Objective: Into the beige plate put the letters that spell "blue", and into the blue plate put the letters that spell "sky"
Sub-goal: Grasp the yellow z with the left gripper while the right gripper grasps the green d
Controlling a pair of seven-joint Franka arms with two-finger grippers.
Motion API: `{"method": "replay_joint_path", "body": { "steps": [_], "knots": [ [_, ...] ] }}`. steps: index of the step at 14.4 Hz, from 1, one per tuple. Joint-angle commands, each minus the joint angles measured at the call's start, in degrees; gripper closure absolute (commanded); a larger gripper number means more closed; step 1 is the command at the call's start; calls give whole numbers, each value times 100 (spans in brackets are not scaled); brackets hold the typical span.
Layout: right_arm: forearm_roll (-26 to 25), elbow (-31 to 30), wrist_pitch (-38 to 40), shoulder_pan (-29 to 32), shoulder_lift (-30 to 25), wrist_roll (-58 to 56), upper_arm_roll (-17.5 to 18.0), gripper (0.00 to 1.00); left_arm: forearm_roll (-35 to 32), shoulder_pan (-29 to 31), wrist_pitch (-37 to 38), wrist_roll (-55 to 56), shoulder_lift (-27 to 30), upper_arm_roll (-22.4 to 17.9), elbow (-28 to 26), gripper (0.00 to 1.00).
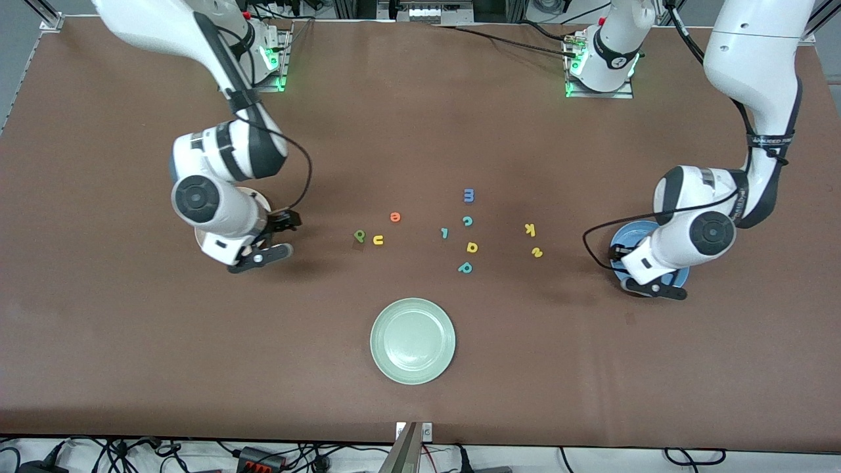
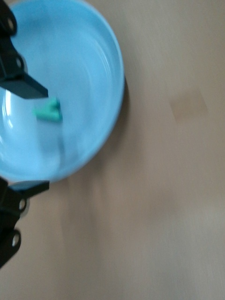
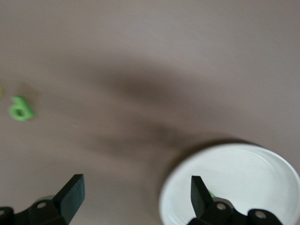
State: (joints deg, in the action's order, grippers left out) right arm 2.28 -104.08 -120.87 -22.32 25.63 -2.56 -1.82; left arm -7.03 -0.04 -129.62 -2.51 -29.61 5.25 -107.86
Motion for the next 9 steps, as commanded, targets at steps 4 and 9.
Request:
{"method": "replay_joint_path", "body": {
  "steps": [4, 9],
  "knots": [
    [132, 617, -550, -914, 793, -78, -3, 0, -71, -206, -158, 1620, 0, 820, -121, 0],
    [106, 626, -1025, -1134, 1233, -332, -3, 0, -263, -1050, -388, 2518, -229, 758, -104, 0]
  ]
}}
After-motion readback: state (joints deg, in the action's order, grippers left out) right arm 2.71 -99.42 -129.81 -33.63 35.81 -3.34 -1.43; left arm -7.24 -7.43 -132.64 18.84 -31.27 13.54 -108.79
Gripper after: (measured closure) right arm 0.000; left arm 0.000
